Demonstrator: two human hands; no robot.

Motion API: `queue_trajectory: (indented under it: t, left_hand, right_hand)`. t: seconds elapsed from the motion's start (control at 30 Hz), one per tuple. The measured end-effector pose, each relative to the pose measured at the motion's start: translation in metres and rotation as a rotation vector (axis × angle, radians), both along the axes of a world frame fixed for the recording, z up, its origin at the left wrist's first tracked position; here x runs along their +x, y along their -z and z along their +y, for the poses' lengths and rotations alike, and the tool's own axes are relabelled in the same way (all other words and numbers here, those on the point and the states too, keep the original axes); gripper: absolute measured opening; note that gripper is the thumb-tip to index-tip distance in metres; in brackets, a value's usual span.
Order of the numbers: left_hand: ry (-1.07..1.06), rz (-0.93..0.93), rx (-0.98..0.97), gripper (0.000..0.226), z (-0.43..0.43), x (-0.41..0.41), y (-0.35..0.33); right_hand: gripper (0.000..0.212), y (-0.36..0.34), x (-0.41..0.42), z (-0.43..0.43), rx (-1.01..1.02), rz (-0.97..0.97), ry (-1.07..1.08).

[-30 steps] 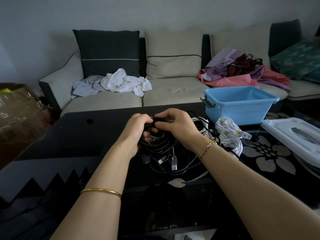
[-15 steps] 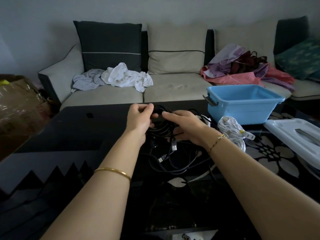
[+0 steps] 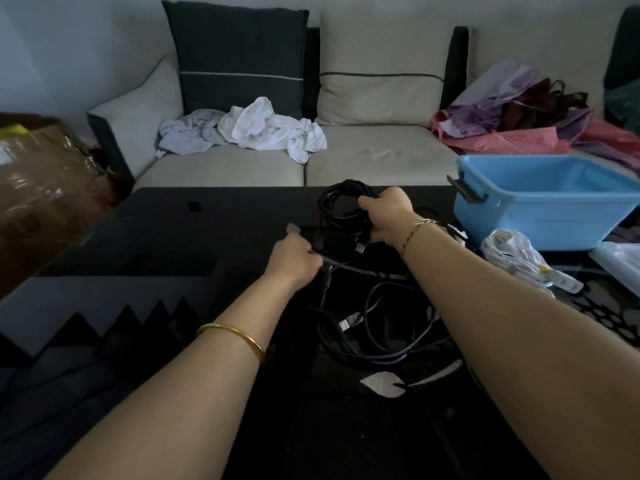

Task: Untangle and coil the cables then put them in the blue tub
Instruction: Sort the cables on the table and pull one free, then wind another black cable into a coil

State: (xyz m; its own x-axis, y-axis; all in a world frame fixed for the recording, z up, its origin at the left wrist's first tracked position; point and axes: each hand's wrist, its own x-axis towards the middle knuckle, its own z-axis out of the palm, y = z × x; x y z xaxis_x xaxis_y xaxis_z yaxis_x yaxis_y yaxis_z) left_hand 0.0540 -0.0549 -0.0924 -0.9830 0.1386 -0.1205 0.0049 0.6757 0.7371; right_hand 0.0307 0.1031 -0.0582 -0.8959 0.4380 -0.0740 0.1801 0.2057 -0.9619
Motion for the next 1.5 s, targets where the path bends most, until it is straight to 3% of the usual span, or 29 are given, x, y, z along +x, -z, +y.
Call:
queue_trajectory:
  t: [0.1,0.13,0.27,0.43,0.53,0.63,0.77,0.87,0.93,1.07,1.2,1.3,1.4,1.5]
  left_hand:
    - [0.176,-0.104,-0.328,0.069,0.003,0.012,0.005]
    - [0.214,-0.088,-0.419,0.073,0.005,0.017,0.005]
    - [0.257,-0.028,-0.509,0.035,0.000,0.018,0.007]
    - [0.203,-0.129,-0.727,0.041,-0.028,0.016,-0.003]
    - [0.101,-0.264,-0.642,0.044,-0.047,0.015,-0.002]
    - [-0.044,-0.282,-0.465,0.045,-0.060,0.020,0.000]
    - [-0.327,-0.020,-0.199,0.045,-0.073,0.039,-0.008]
    - [-0.489,0.156,-0.194,0.051,-0.080,0.055,-0.017]
    - [-0.518,0.131,-0.249,0.059,-0.082,0.065,-0.017]
    - [-0.323,0.079,-0.571,0.056,-0.072,0.076,-0.011]
    - [0.227,0.163,-0.314,0.026,-0.034,0.079,-0.011]
    - [0.498,0.062,-0.348,0.026,-0.011,0.087,-0.004]
    - [0.509,0.039,-0.404,0.022,-0.002,0.082,0.008]
    - [0.273,0.044,-0.126,0.014,-0.006,0.067,0.007]
  right_hand:
    - [0.030,0.010,-0.013,-0.007,0.080,-0.042,0.015]
    - [0.031,0.014,-0.014,-0.009,0.099,-0.066,0.012]
    - [0.031,0.032,-0.023,-0.011,0.152,-0.123,-0.006]
    - [0.034,0.037,-0.013,-0.013,0.277,-0.176,0.032]
    - [0.015,0.035,-0.010,-0.017,0.277,-0.208,0.039]
    - [0.042,0.028,0.002,-0.021,0.330,-0.272,0.012]
    - [0.042,0.015,0.035,-0.017,0.487,-0.234,-0.073]
    - [0.036,0.008,0.062,-0.007,0.527,-0.144,-0.130]
    - [0.033,0.003,0.077,-0.003,0.503,-0.109,-0.168]
    - [0.032,-0.004,0.100,0.000,0.370,-0.065,-0.210]
    - [0.031,-0.012,0.113,0.007,0.222,0.003,-0.174]
    - [0.030,-0.018,0.118,0.018,0.117,0.041,-0.105]
    - [0.027,-0.023,0.120,0.025,-0.022,0.063,-0.040]
    - [0.026,-0.024,0.123,0.030,-0.058,0.079,-0.016]
